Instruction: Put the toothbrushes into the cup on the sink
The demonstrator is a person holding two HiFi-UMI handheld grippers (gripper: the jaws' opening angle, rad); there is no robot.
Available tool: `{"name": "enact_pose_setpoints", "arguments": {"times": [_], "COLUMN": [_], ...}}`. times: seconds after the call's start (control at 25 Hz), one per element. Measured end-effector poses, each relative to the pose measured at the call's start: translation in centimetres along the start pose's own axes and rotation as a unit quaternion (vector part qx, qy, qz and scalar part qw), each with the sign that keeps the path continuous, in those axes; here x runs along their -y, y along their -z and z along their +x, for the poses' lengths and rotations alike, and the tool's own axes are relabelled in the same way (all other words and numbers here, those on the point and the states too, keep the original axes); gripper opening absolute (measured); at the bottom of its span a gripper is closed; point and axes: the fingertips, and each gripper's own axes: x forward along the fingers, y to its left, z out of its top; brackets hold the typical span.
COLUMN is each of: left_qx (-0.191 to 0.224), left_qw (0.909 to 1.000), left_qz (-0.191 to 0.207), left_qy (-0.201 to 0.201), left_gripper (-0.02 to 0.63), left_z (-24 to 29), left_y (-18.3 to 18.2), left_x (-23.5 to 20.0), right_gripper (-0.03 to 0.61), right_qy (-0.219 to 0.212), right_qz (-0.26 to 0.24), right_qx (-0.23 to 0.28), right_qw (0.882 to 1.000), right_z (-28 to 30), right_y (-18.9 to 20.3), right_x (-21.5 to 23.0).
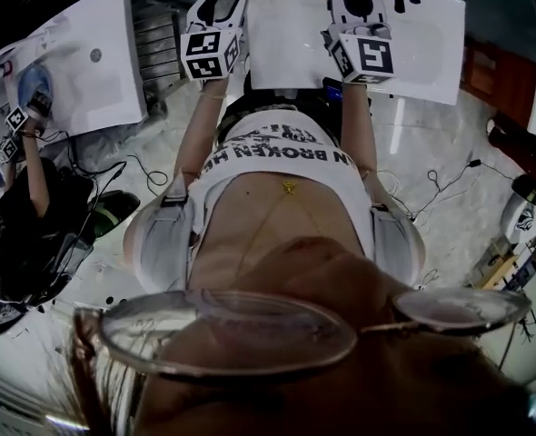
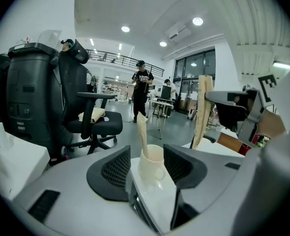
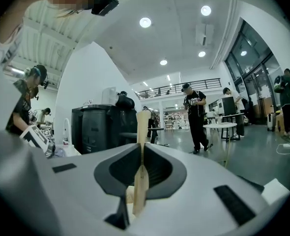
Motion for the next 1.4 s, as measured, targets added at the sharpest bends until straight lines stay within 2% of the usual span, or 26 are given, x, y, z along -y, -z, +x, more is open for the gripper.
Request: {"name": "enact_pose_setpoints", "arguments": {"times": [0.36,0.72,0.96,1.4], "left_qx": [0.002,0.004,0.008,-0.001], "left_qw": [0.9998,0.9997,0.9996,0.9989], "left_qz": [-0.018,-0.024,-0.028,-0.042], "left_qy": [-0.002,0.006,0.006,-0.018], "left_gripper": [0.218,0.218,0.218,0.218], "left_z": [-2.2,-2.8,-2.9,-4.4], "left_y": [0.8,0.6,0.3,1.7], "left_x": [0.0,0.3,0.0,-1.6], "right_gripper": [0.034,0.034,0.034,0.035], "right_qy": [-0.047,-0.057,-0.064,-0.063], "right_qz": [-0.003,0.01,0.036,0.037], "right_qx": [0.002,0.008,-0.011,-0.099], "right_qw": [0.999,0.998,0.997,0.992], "right_z": [3.3,5.8,9.4,14.1], "right_y": [0.1,0.7,3.2,10.6], "right_x": [-3.3,-4.0,-4.0,-3.7]}}
